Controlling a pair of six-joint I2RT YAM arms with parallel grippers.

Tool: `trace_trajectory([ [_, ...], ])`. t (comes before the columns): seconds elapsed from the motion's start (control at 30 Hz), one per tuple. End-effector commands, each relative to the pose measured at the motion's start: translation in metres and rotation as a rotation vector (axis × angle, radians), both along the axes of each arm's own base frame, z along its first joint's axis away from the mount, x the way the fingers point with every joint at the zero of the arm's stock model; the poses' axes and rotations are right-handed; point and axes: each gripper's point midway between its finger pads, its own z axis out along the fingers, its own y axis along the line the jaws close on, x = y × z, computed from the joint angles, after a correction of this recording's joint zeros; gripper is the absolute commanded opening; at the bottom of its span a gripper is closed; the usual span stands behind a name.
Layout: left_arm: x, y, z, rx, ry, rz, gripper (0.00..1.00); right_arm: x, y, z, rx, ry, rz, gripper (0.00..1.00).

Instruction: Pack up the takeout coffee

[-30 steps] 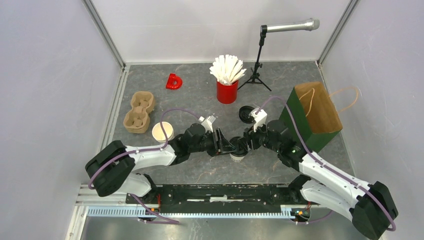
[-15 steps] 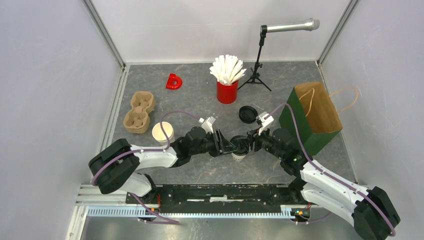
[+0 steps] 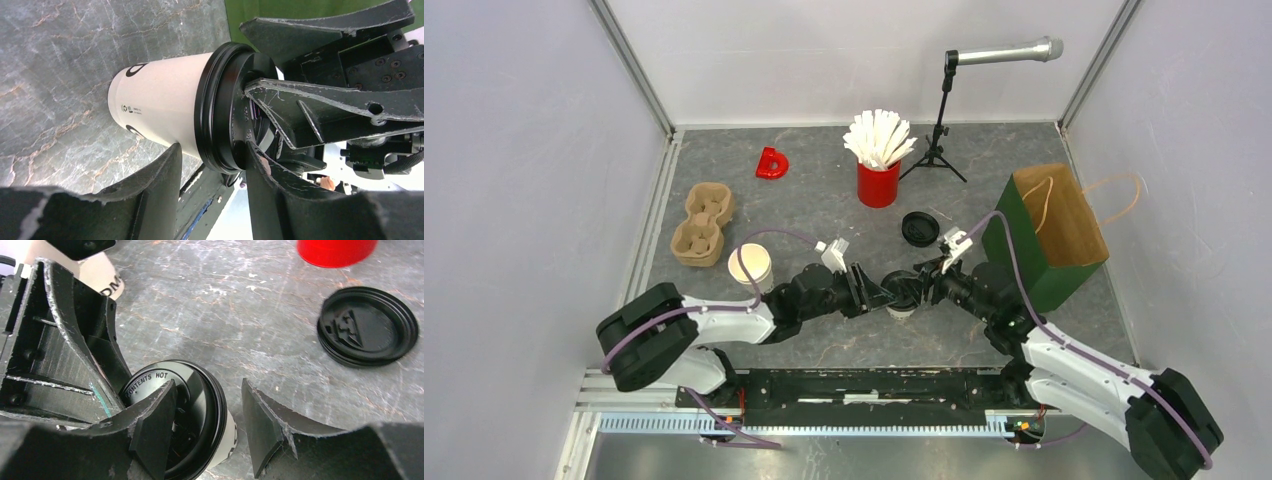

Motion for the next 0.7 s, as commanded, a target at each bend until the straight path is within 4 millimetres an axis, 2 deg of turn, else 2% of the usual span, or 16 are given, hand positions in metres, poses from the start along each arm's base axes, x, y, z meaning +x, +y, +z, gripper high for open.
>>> trace_trajectory([
  [0.0,-0.025,0.033,-0.048,0.198,0.057,-0.024,0.41,-0.037,-0.009,-0.074,-0.230,0.185,0.158,0.58],
  [0.13,-0.009,0.022,0.023,0.116,-0.069,-0.004,0.60,-0.026,0.011,-0.047,-0.230,0.102,0.255,0.60],
  [0.2,-0.003,0.023,0.048,0.107,-0.117,0.012,0.66,-0.020,0.019,-0.039,-0.236,0.075,0.292,0.61],
  [0.27,0.001,0.024,0.064,0.107,-0.148,0.019,0.70,-0.013,0.027,-0.030,-0.241,0.060,0.323,0.63],
  [0.43,0.013,0.032,0.081,0.169,-0.195,0.039,0.72,0.006,0.032,-0.020,-0.292,0.051,0.352,0.70],
  [0.57,0.017,0.053,0.081,0.247,-0.211,0.086,0.72,0.015,0.041,0.014,-0.255,0.008,0.362,0.75],
  [0.67,0.016,0.062,0.082,0.257,-0.213,0.100,0.72,0.018,0.035,0.022,-0.286,0.014,0.332,0.75],
])
